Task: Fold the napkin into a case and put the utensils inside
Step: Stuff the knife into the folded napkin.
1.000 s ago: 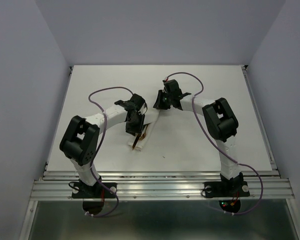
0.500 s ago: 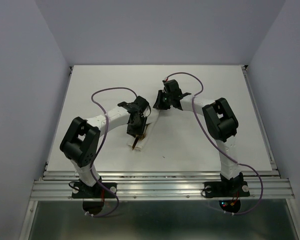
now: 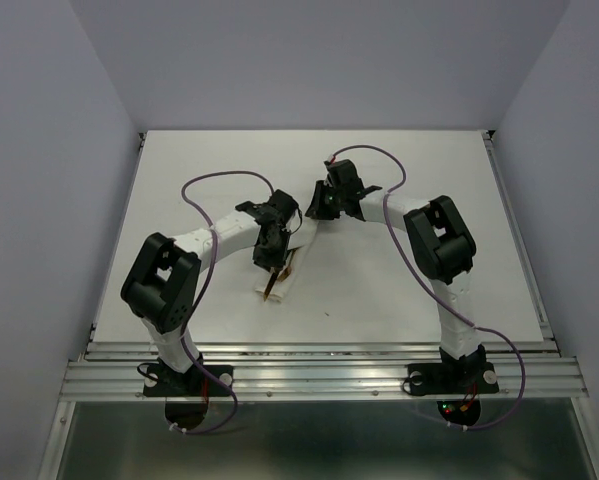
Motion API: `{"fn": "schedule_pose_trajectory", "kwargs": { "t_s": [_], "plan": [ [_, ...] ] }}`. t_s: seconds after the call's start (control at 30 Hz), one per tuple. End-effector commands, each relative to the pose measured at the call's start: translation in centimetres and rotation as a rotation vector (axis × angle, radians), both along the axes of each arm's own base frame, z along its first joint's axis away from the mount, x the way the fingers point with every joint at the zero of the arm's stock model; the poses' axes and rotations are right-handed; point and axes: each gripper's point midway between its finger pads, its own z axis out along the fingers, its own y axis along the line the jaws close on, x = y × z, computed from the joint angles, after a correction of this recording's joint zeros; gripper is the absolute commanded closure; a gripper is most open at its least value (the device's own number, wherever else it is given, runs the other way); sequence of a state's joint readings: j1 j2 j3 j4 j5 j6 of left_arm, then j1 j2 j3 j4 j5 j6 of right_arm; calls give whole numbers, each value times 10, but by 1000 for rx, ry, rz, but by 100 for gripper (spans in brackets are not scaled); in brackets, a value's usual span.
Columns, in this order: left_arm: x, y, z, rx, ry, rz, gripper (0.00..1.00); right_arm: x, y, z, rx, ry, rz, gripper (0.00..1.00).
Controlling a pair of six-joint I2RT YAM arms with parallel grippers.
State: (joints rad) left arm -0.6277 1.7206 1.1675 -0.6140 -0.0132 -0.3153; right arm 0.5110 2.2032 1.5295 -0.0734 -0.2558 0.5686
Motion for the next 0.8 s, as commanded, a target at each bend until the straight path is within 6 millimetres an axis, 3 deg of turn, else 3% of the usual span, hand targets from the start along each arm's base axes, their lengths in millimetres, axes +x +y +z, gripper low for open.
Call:
{"fn": "schedule_pose_trajectory", "kwargs": {
  "t_s": [0.0, 0.37, 0.77],
  "plan": [
    [8, -3, 10, 8, -31, -6, 64, -5, 3, 12, 10, -18, 19, 81],
    [11, -16, 19, -32, -48, -23, 62, -5, 3, 11, 9, -17, 19, 80],
    [6, -15, 8, 21, -42, -20, 57, -7, 3, 9, 8, -11, 21, 81]
  ]
}}
